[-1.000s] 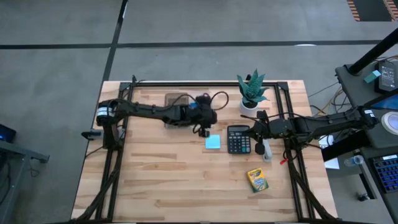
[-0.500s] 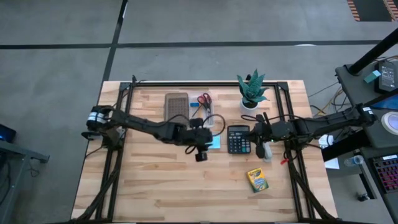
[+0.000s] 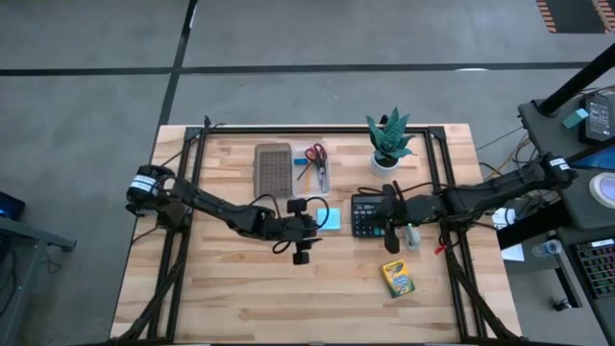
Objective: Pack school essentials
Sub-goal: Put the blue sticky notes into the transparent supply box
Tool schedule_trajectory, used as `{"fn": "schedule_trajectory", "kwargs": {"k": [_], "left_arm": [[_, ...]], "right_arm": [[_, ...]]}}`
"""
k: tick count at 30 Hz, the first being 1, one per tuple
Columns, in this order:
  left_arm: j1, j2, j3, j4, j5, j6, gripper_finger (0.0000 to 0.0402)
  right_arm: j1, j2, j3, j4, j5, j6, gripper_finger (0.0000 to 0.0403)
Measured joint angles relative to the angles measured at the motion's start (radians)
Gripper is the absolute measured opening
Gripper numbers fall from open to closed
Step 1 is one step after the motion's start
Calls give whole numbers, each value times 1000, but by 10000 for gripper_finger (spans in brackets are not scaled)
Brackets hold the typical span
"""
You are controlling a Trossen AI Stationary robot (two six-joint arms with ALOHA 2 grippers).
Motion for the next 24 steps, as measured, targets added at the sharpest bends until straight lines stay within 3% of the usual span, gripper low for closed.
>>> {"fn": "schedule_trajectory", "kwargs": {"k": [7, 24], "left_arm": [[1, 41, -95, 304, 0, -1, 141], [23, 99, -135, 318, -79, -59, 141]], "right_arm": [[0, 136, 85, -40, 0, 38, 9], [-39, 395, 256, -229, 9, 204, 9]]}}
